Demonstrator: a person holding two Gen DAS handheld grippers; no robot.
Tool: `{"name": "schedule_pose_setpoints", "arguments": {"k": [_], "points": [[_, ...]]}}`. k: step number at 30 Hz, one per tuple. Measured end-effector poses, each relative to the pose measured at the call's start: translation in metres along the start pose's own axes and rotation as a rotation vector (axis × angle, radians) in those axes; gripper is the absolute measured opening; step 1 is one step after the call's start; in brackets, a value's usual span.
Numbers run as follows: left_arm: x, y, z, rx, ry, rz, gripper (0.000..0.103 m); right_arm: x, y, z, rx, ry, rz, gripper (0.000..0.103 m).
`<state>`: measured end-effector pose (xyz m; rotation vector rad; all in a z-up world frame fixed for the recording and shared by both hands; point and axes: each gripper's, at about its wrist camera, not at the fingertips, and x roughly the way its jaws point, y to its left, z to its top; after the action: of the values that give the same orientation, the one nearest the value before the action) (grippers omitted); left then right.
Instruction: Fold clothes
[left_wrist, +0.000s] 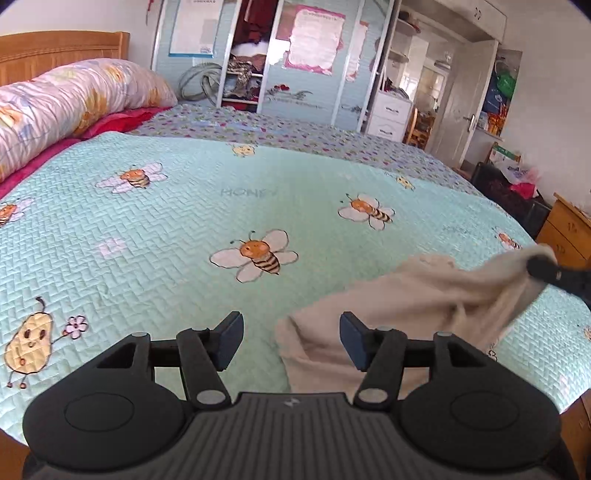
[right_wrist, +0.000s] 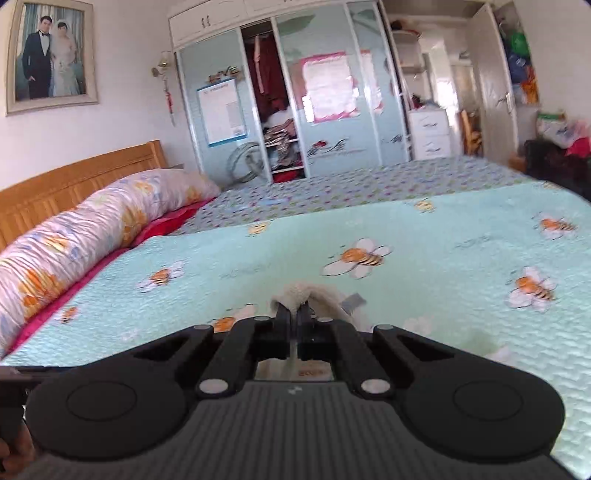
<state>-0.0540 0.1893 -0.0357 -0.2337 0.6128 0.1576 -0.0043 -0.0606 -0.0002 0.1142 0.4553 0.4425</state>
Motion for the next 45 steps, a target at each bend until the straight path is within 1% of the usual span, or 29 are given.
{"name": "schedule_pose_setpoints", "arguments": {"k": [3, 4, 6, 9, 11, 13, 15, 17, 18, 20, 21, 22, 23, 24, 25, 27, 28, 30, 32, 34, 35, 36, 37, 38, 39, 40, 42, 44, 45], "points": [[0.017, -0.011, -0.007, 0.047, 0.059, -0.033, 0.060, 0.021, -0.019, -0.028, 0.033, 0.156, -0.061, 0.002], [0.022, -0.014, -0.012, 0.067, 0.079, -0.047, 0.060, 0.028, -0.026, -0.037, 0.045, 0.210, -0.081, 0.006], [0.030, -0.021, -0.017, 0.101, 0.106, -0.076, 0.060, 0.023, -0.033, -0.048, 0.070, 0.209, -0.118, 0.009], [0.045, -0.028, -0.024, 0.135, 0.136, -0.118, 0.060, -0.003, -0.036, -0.044, 0.071, 0.127, -0.122, 0.029], [0.057, -0.035, -0.023, 0.139, 0.149, -0.144, 0.060, -0.010, -0.033, -0.037, 0.024, 0.085, -0.078, 0.037], [0.072, -0.044, -0.020, 0.157, 0.163, -0.162, 0.060, -0.016, -0.029, -0.030, -0.025, 0.046, -0.031, 0.054], [0.093, -0.052, -0.021, 0.184, 0.196, -0.164, 0.061, 0.002, -0.026, -0.030, -0.061, 0.083, 0.011, 0.061], [0.115, -0.054, -0.024, 0.177, 0.245, -0.146, 0.061, 0.033, -0.022, -0.039, -0.107, 0.161, 0.031, 0.061], [0.123, -0.054, -0.027, 0.161, 0.262, -0.144, 0.061, 0.049, -0.022, -0.046, -0.116, 0.201, 0.027, 0.061], [0.127, -0.054, -0.033, 0.153, 0.262, -0.147, 0.061, 0.077, -0.026, -0.059, -0.098, 0.270, 0.016, 0.049], [0.126, -0.056, -0.035, 0.164, 0.253, -0.147, 0.059, 0.090, -0.029, -0.066, -0.087, 0.304, 0.010, 0.031], [0.124, -0.058, -0.036, 0.180, 0.244, -0.146, 0.056, 0.095, -0.032, -0.068, -0.066, 0.319, 0.008, 0.019], [0.122, -0.059, -0.035, 0.191, 0.235, -0.148, 0.036, 0.090, -0.034, -0.066, -0.047, 0.308, 0.007, 0.016], [0.119, -0.059, -0.033, 0.193, 0.223, -0.152, 0.022, 0.084, -0.034, -0.064, -0.029, 0.292, 0.005, 0.008], [0.117, -0.059, -0.030, 0.183, 0.208, -0.155, 0.011, 0.073, -0.034, -0.057, -0.022, 0.258, 0.010, 0.008], [0.112, -0.058, -0.018, 0.155, 0.164, -0.161, 0.010, 0.050, -0.033, -0.040, -0.014, 0.180, 0.026, 0.007], [0.110, -0.059, -0.011, 0.150, 0.140, -0.150, 0.008, 0.038, -0.032, -0.029, -0.012, 0.139, 0.034, 0.000], [0.100, -0.057, 0.008, 0.139, 0.077, -0.129, 0.007, 0.020, -0.028, -0.004, -0.030, 0.049, 0.036, 0.000], [0.084, -0.052, 0.026, 0.119, 0.015, -0.135, 0.006, 0.002, -0.024, 0.020, -0.047, -0.034, 0.054, 0.000], [0.063, -0.046, 0.034, 0.116, -0.037, -0.137, 0.005, -0.009, -0.016, 0.033, -0.078, -0.061, 0.085, 0.000], [0.053, -0.042, 0.037, 0.116, -0.061, -0.137, 0.005, -0.010, -0.013, 0.033, -0.095, -0.052, 0.098, 0.000], [0.047, -0.038, 0.037, 0.113, -0.059, -0.142, 0.005, -0.006, -0.010, 0.028, -0.103, -0.021, 0.110, 0.003], [0.044, -0.035, 0.034, 0.112, -0.036, -0.147, 0.005, -0.002, -0.008, 0.022, -0.110, 0.015, 0.122, 0.016], [0.044, -0.032, 0.029, 0.117, -0.016, -0.144, 0.008, 0.008, -0.009, 0.012, -0.109, 0.053, 0.105, 0.028], [0.045, -0.031, 0.022, 0.127, 0.006, -0.138, 0.014, 0.019, -0.010, 0.000, -0.113, 0.088, 0.089, 0.055], [0.048, -0.030, 0.015, 0.138, 0.029, -0.131, 0.018, 0.031, -0.012, -0.012, -0.118, 0.123, 0.076, 0.071], [0.054, -0.029, 0.002, 0.141, 0.086, -0.120, 0.039, 0.057, -0.012, -0.039, -0.149, 0.196, 0.028, 0.071], [0.059, -0.029, -0.008, 0.145, 0.123, -0.120, 0.048, 0.082, -0.012, -0.060, -0.186, 0.262, -0.032, 0.070], [0.061, -0.030, -0.011, 0.157, 0.132, -0.118, 0.049, 0.089, -0.010, -0.069, -0.199, 0.283, -0.061, 0.065]]}}
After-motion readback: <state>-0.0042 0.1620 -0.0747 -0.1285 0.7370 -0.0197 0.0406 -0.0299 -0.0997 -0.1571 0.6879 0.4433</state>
